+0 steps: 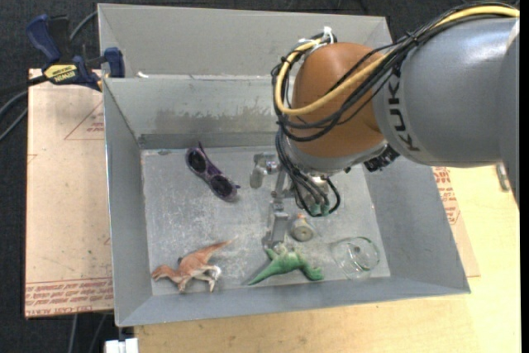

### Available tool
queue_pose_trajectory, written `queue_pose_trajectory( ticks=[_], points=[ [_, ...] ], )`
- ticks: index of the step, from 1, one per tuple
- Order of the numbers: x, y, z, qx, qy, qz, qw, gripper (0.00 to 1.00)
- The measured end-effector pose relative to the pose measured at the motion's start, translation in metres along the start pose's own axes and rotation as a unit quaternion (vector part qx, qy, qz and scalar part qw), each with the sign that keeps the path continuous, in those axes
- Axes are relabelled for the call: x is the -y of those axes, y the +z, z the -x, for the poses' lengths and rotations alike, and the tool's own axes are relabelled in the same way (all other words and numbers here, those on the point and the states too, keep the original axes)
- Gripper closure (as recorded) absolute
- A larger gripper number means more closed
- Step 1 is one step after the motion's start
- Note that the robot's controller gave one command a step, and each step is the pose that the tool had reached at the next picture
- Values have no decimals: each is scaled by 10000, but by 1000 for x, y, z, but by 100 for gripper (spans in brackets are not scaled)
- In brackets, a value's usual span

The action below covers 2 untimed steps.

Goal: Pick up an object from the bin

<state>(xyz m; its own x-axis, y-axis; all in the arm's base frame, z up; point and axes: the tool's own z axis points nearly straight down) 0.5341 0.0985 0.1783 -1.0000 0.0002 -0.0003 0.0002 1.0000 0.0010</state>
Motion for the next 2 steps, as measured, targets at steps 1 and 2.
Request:
queue_pose_trajectory(
  ticks=[1, 2],
  points=[
    [46, 74, -37, -84, -183, -13, 9998, 0],
    [44, 87, -17, 4, -1110, 11, 9938, 100]
  ],
)
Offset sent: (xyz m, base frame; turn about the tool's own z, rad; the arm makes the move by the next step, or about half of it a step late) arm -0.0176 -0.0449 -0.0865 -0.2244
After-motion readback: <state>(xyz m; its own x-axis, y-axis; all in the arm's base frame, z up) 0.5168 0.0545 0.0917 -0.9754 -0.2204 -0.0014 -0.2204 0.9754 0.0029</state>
